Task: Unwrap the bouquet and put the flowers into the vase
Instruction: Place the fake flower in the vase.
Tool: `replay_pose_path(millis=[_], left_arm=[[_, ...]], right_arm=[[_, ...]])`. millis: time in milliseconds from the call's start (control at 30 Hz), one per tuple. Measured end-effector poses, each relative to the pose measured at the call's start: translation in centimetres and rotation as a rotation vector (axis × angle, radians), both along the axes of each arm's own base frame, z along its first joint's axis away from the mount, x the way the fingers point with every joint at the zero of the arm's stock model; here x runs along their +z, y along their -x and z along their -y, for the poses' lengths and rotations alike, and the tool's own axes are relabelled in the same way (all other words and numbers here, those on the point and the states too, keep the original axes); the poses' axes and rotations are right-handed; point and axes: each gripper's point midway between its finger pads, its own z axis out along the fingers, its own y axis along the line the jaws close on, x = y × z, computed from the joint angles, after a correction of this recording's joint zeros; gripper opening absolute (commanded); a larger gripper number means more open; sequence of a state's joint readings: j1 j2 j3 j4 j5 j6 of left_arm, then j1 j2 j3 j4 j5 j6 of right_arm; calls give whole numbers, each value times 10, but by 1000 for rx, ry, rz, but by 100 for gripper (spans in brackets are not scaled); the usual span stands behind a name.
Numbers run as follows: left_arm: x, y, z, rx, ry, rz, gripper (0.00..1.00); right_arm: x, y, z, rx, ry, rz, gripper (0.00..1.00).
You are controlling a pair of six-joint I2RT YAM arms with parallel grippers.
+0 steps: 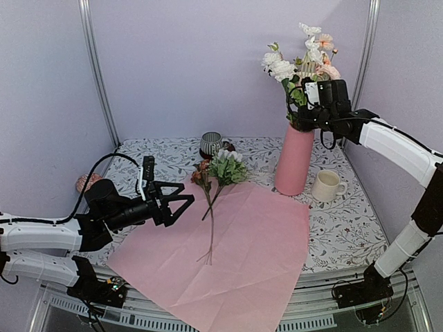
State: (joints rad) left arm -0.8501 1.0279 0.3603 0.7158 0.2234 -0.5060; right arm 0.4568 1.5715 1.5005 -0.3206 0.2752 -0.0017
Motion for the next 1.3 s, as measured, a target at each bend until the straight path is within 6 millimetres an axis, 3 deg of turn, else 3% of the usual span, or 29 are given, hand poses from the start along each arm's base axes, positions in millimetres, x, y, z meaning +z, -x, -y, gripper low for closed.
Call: replay_pose_path(millis=[267, 367, 433, 667, 1000, 1133, 1300], left_arm=[[0, 0, 0, -1, 2, -3, 97], [0, 0, 0, -1, 2, -3, 97], [0, 0, 0, -1, 2, -3, 97], [0, 0, 0, -1, 2, -3, 97], [-1, 0, 1, -5, 2, -11, 97], [-1, 0, 1, -6, 4, -14, 97], [-1, -1, 2, -5, 5, -19, 98]], right_arm=[[-32, -5, -2, -10, 3, -63, 19], [-37, -5, -3, -14, 1, -77, 38], [-37, -5, -3, -11, 1, -78, 43], [-30, 2, -3, 9, -10, -80, 65], [17, 38, 1, 79, -70, -11, 92], [22, 54, 1, 113, -91, -4, 100], [14, 72, 0, 159, -114, -19, 99]])
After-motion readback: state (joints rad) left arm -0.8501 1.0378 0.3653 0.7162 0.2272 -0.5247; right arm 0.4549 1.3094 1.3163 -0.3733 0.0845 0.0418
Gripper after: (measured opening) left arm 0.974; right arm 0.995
